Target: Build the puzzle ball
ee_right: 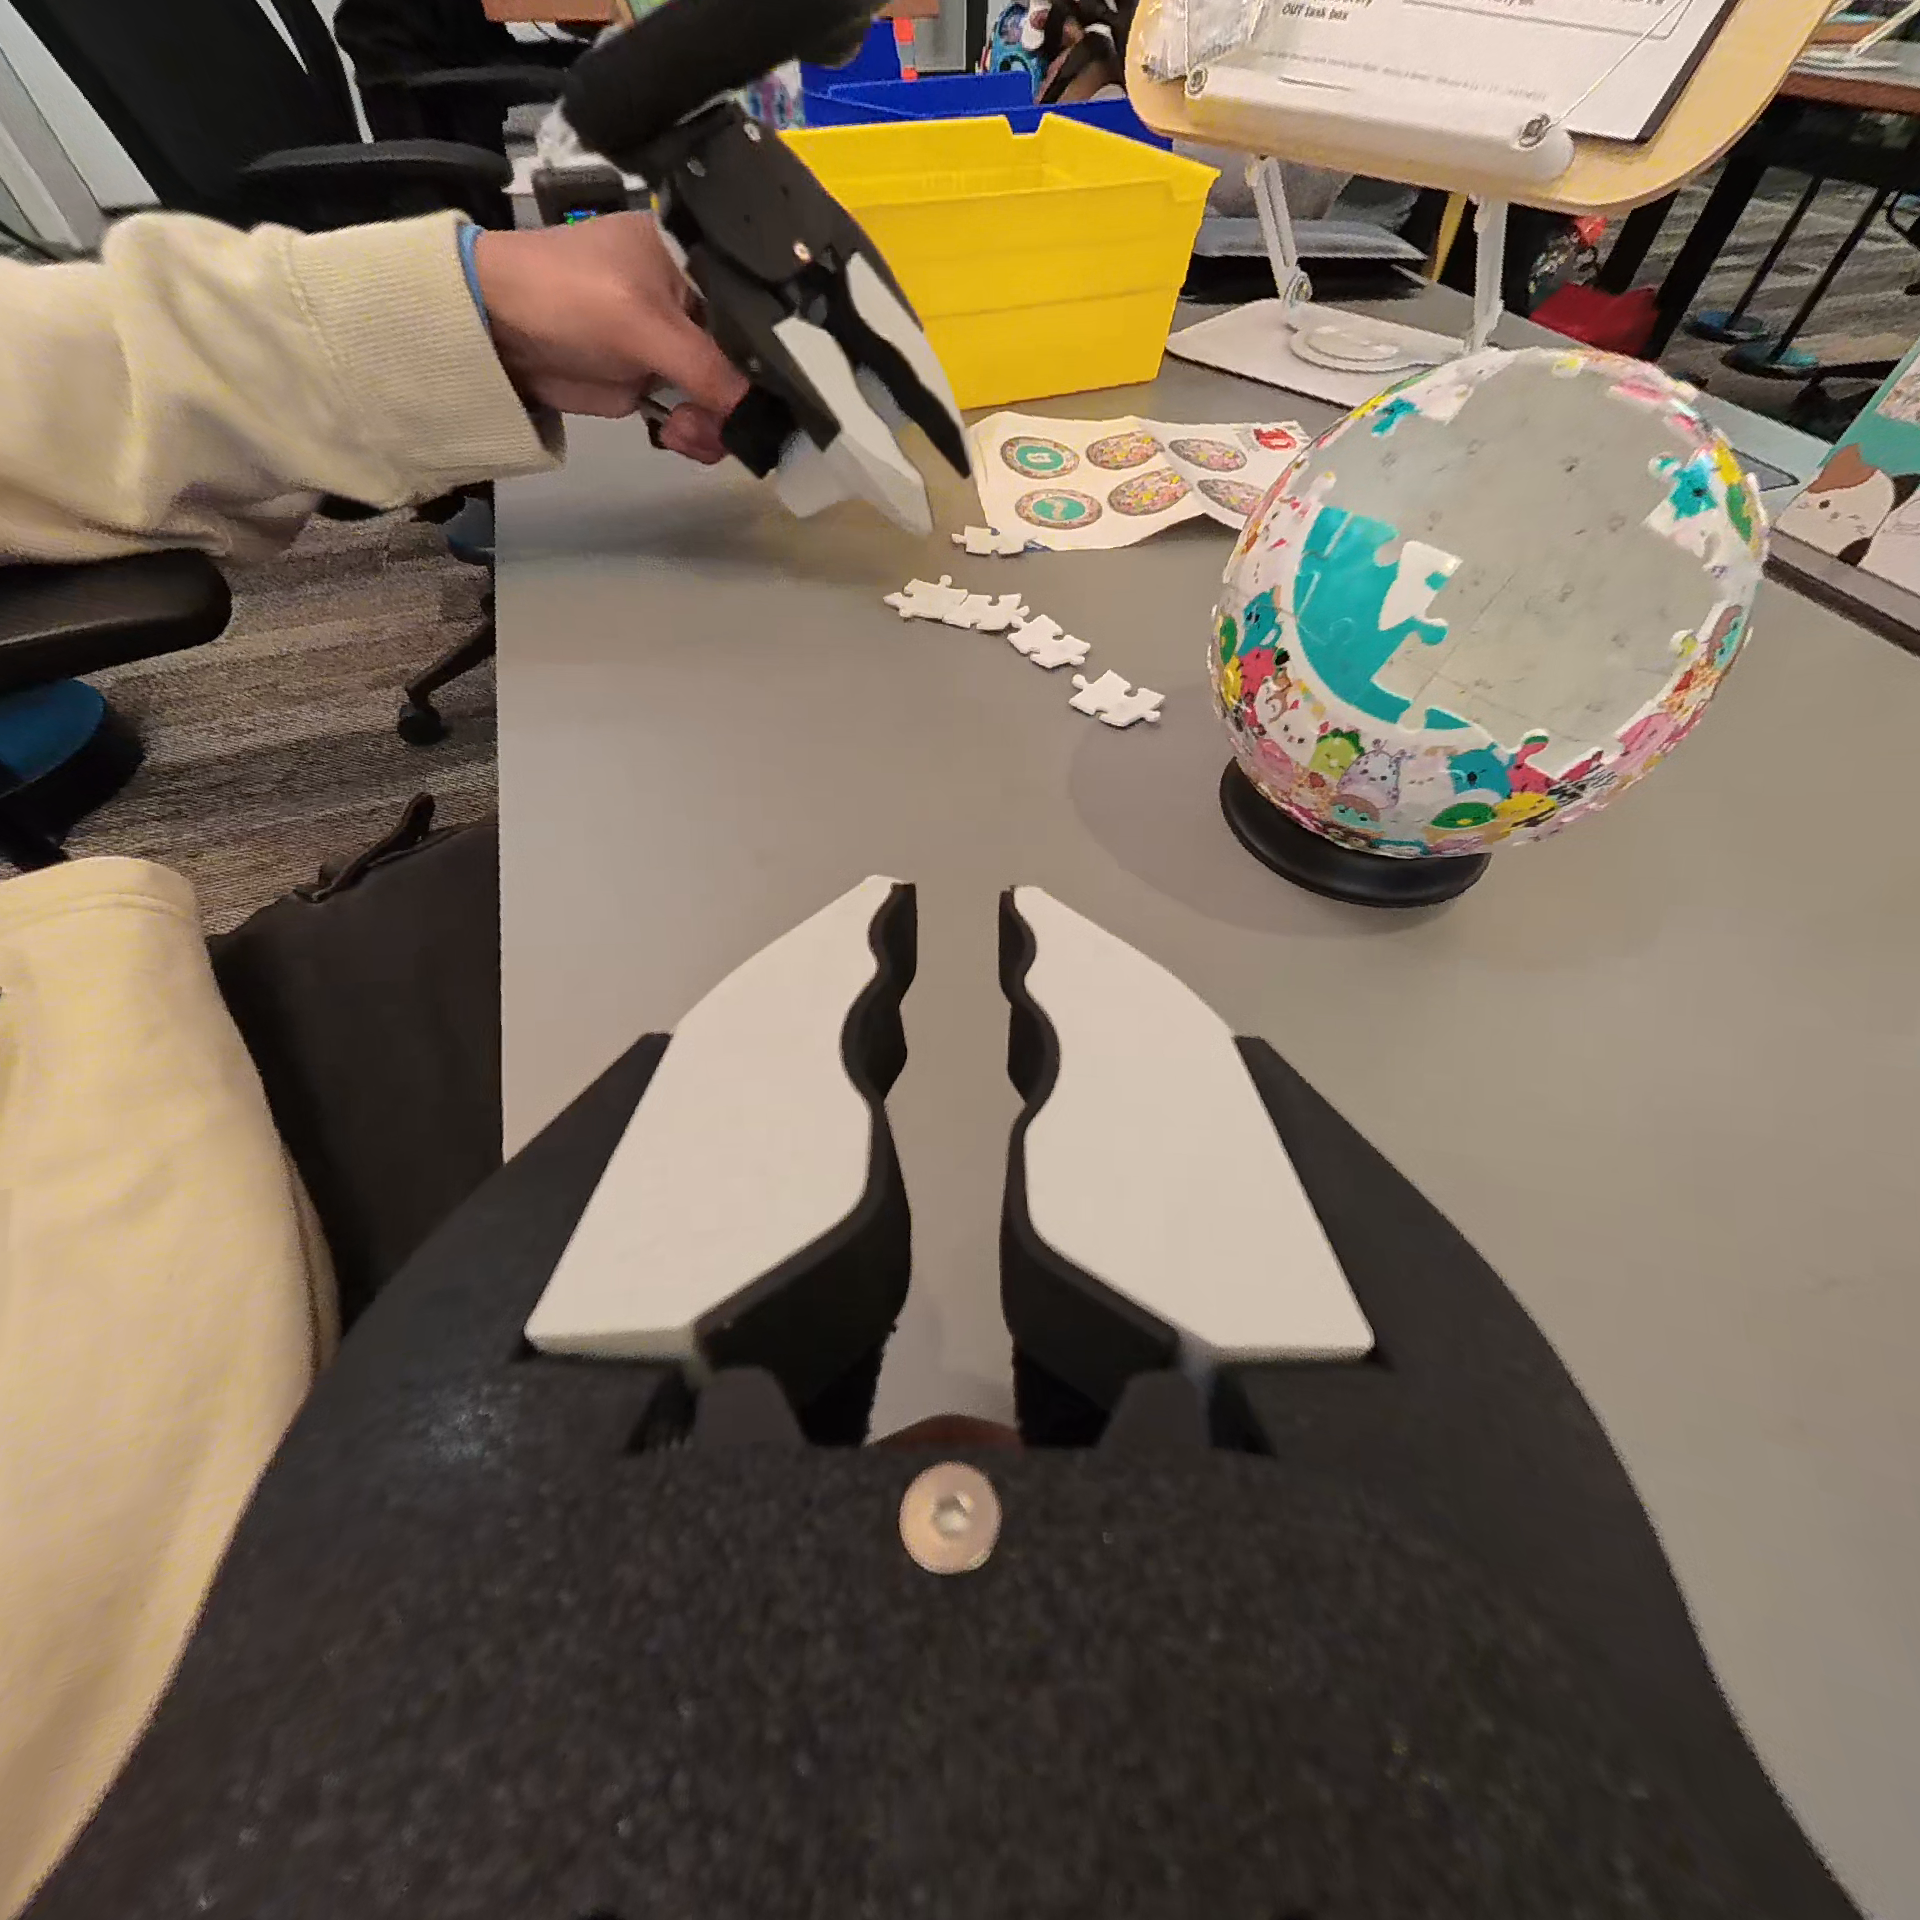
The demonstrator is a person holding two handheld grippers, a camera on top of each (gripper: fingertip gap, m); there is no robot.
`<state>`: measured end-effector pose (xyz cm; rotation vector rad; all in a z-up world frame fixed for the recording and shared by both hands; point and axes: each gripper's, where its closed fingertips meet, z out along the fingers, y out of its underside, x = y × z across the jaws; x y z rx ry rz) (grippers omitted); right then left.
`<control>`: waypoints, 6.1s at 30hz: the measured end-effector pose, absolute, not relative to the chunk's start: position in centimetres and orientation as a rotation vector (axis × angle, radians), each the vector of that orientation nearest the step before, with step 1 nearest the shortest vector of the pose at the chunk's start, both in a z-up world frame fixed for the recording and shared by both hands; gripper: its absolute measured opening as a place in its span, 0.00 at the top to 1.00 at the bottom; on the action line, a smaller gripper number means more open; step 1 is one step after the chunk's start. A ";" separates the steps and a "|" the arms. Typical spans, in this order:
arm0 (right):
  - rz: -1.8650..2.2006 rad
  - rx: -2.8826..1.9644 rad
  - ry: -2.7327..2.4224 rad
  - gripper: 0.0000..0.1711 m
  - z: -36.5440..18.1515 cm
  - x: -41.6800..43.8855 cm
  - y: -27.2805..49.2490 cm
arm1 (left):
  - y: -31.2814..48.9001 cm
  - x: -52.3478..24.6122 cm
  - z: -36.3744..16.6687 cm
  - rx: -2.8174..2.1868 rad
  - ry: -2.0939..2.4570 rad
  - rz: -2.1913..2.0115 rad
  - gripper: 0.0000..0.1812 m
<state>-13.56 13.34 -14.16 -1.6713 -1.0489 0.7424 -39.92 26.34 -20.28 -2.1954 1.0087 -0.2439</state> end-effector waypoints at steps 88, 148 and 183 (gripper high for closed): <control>1.840 -1.367 -0.965 0.99 -5.2 -21.3 9.8 | 9.1 -20.9 -5.6 -1.434 0.730 -1.912 0.98; 1.734 -1.528 -1.090 0.98 -8.2 -21.4 10.0 | 9.3 -21.3 -8.4 -1.560 0.962 -1.715 0.99; 1.488 -1.772 -0.907 0.99 -6.3 -17.8 24.3 | 19.6 -24.8 -9.7 -1.710 0.669 -1.218 0.99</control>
